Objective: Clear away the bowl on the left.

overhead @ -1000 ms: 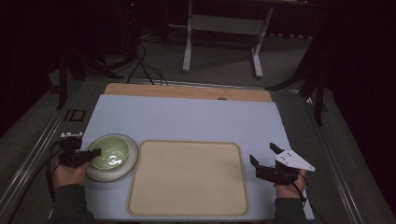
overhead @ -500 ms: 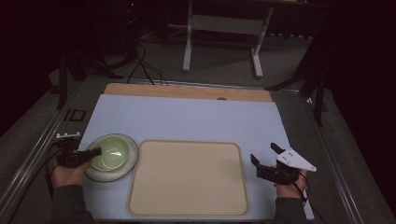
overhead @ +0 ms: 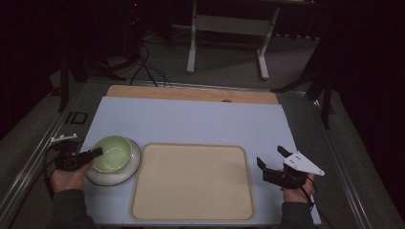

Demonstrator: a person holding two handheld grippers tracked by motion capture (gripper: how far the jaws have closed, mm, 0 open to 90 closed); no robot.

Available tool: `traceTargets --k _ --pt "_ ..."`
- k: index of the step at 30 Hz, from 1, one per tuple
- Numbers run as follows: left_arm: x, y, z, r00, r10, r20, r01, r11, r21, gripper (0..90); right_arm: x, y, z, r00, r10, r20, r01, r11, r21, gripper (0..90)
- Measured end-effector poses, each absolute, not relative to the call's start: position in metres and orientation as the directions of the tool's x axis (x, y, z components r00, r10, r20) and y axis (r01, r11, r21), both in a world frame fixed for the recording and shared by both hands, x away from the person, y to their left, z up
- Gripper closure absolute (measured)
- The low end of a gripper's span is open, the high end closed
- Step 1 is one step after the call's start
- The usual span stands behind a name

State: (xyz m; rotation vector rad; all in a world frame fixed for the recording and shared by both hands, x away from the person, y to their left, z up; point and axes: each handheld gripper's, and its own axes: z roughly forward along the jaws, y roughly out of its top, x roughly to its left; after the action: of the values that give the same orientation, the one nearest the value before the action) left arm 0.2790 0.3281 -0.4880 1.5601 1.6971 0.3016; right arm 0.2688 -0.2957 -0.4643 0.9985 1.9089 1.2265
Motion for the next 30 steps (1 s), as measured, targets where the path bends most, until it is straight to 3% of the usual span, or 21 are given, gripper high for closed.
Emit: traceTargets --k 30 --pt "0.27 0.313 -0.462 0.122 0.906 -0.405 0.667 0.228 0.71 83.0 0.268 -0.298 -0.463 -0.498 0.86 -0.111 0.242 0.26 0.935 14.0"
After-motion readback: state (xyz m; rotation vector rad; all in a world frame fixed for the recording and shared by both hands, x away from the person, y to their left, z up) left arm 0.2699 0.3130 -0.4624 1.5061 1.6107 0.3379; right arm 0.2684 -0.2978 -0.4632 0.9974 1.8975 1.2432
